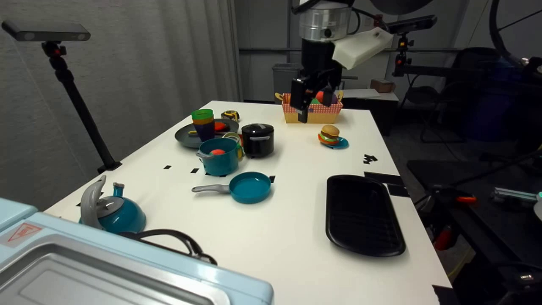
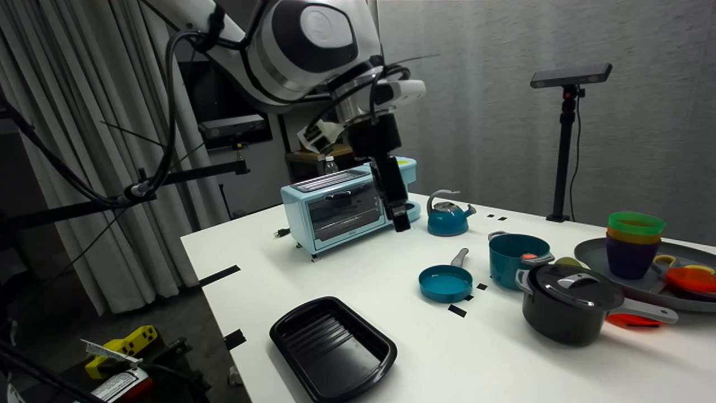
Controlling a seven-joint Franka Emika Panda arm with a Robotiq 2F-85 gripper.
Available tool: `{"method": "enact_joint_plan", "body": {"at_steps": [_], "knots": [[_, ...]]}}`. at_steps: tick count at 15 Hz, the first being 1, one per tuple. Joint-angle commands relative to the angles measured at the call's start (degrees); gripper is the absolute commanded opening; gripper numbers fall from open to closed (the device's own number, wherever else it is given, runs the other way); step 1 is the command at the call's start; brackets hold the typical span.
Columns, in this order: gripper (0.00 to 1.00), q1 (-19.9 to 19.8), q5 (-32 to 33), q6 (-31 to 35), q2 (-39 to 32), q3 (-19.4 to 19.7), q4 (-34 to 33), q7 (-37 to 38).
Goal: Take the lid on the black pot and put it on the blue pot
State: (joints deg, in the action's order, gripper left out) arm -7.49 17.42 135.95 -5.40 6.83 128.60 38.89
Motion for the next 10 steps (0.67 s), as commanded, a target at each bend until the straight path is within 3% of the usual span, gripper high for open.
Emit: {"method": "enact_joint_plan", "body": {"at_steps": [1, 4, 5, 10], "knots": [[1.0, -1.0, -2.7, -0.9, -8.2, 2.9, -9.2, -2.6], [1.0, -1.3, -5.5, -1.2, -12.4, 4.6, -15.2, -3.1], [1.0, 0.1, -3.3, 0.0, -8.7, 5.2, -9.8, -1.4], [1.0, 0.5, -3.5, -0.1, -9.8, 5.6, -10.5, -1.4]]}}
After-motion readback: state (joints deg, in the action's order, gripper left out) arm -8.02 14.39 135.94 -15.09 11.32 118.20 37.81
